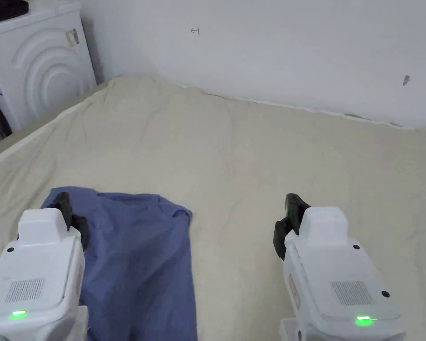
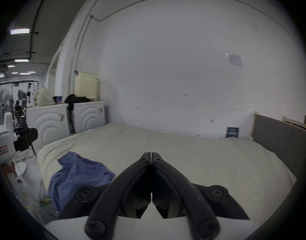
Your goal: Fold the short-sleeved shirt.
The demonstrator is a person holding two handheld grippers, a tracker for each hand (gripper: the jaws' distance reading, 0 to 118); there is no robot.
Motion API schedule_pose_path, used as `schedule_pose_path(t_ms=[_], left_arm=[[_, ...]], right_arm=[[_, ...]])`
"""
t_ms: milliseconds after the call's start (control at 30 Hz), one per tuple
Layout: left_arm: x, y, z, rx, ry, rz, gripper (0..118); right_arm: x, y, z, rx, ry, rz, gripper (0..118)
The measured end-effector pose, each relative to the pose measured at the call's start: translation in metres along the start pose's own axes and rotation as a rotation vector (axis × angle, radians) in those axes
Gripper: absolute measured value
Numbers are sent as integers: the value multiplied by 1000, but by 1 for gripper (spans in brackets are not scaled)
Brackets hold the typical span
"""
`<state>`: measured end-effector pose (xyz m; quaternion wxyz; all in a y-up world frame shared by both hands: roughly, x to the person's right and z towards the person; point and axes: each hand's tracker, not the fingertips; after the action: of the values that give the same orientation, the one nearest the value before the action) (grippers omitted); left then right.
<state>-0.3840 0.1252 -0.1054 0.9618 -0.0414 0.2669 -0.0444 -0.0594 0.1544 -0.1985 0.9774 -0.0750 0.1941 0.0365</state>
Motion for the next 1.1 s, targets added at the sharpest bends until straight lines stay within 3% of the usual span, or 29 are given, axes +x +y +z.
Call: schedule_pose_path(t_ms=[267, 533, 567, 600, 667, 733, 900, 1033, 1100], left_arm=[[-54, -12, -1, -71, 76, 2, 0], [-36, -34, -50, -363, -110, 103, 4], [-29, -38, -60, -409, -137, 115, 14], [-23, -41, -71, -453, -150, 119, 31], [-10, -48, -91, -510, -182, 119, 82], [6, -59, -111, -590, -227, 120, 114], [35, -93, -153, -782, -213, 92, 113], [51, -132, -173, -926, -207, 64, 104], [59, -149, -171, -1007, -242, 40, 80]], right_arm=[[-47, -4, -17, -19, 113, 17, 1], [-36, -12, -18, -45, 93, 30, 1], [-31, -14, -17, -52, 80, 34, 1], [-25, -16, -17, -58, 67, 40, 1], [-15, -19, -16, -71, 29, 57, 1], [-2, -22, -15, -82, 2, 55, 1], [27, -31, -12, -113, -69, 47, 1], [47, -40, -7, -145, -121, 38, 1], [57, -45, -4, -160, -142, 30, 1]])
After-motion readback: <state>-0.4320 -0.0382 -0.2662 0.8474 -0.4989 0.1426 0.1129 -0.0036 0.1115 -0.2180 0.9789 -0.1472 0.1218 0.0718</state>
